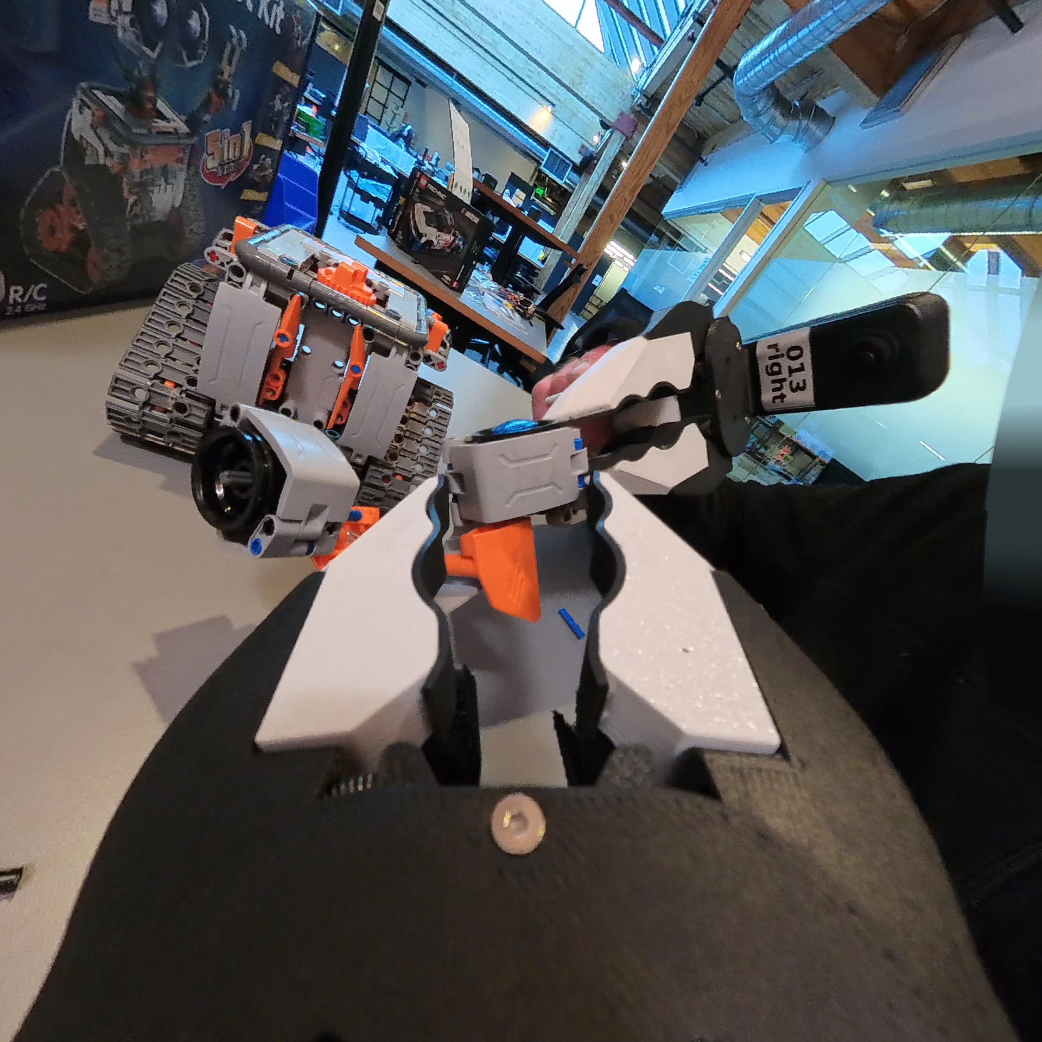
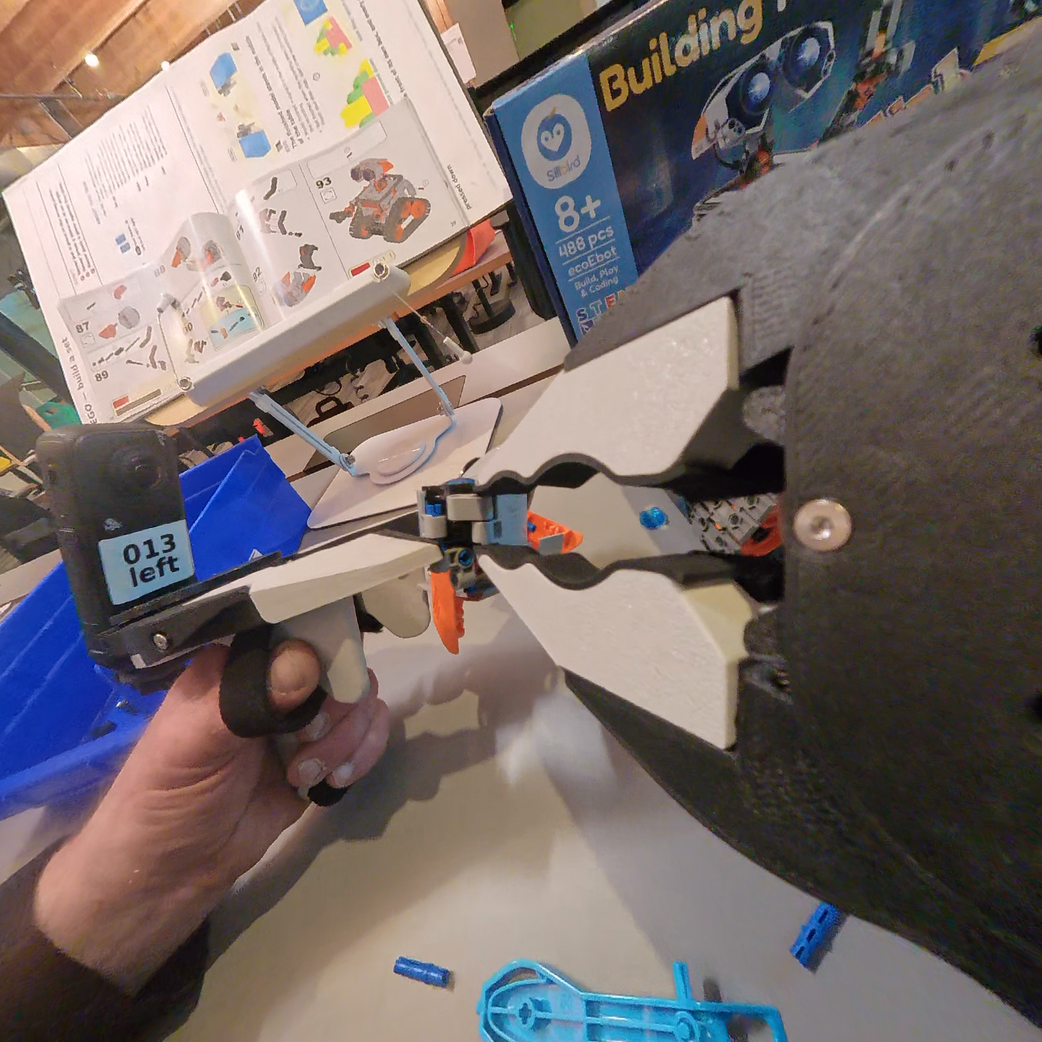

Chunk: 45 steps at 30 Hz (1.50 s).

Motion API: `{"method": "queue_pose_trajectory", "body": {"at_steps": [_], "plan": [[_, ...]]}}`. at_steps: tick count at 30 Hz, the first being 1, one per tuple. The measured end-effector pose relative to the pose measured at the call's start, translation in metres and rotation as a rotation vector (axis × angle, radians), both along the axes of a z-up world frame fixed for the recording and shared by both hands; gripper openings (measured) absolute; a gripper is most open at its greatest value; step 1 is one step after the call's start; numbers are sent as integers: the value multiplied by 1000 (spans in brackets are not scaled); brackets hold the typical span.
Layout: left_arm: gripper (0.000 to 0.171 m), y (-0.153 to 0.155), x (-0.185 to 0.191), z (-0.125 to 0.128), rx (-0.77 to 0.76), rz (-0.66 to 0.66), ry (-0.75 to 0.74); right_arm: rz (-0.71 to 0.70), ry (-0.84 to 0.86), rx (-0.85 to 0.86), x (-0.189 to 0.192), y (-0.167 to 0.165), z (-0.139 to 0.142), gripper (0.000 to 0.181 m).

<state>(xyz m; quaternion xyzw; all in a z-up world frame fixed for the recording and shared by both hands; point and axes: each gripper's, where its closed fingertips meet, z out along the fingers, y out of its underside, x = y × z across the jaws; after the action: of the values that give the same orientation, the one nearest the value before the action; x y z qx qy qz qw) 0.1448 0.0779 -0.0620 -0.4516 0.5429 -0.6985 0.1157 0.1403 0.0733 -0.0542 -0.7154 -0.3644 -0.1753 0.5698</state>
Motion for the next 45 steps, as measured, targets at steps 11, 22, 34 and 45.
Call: {"method": "queue_pose_trajectory", "body": {"at_steps": [11, 22, 34, 45], "plan": [[46, -3, 0, -5, 115, 20, -2, -5, 49, -29, -1, -1, 0, 14], [46, -6, 2, -15, 165, 22, 45, -14, -23, -45, -4, -1, -6, 13], [46, -5, 3, -21, 209, 39, 71, -9, -45, -71, -2, -1, -13, 14], [59, 1, -4, -8, 419, 67, -94, 81, 332, -121, 7, -6, -2, 13]]}}
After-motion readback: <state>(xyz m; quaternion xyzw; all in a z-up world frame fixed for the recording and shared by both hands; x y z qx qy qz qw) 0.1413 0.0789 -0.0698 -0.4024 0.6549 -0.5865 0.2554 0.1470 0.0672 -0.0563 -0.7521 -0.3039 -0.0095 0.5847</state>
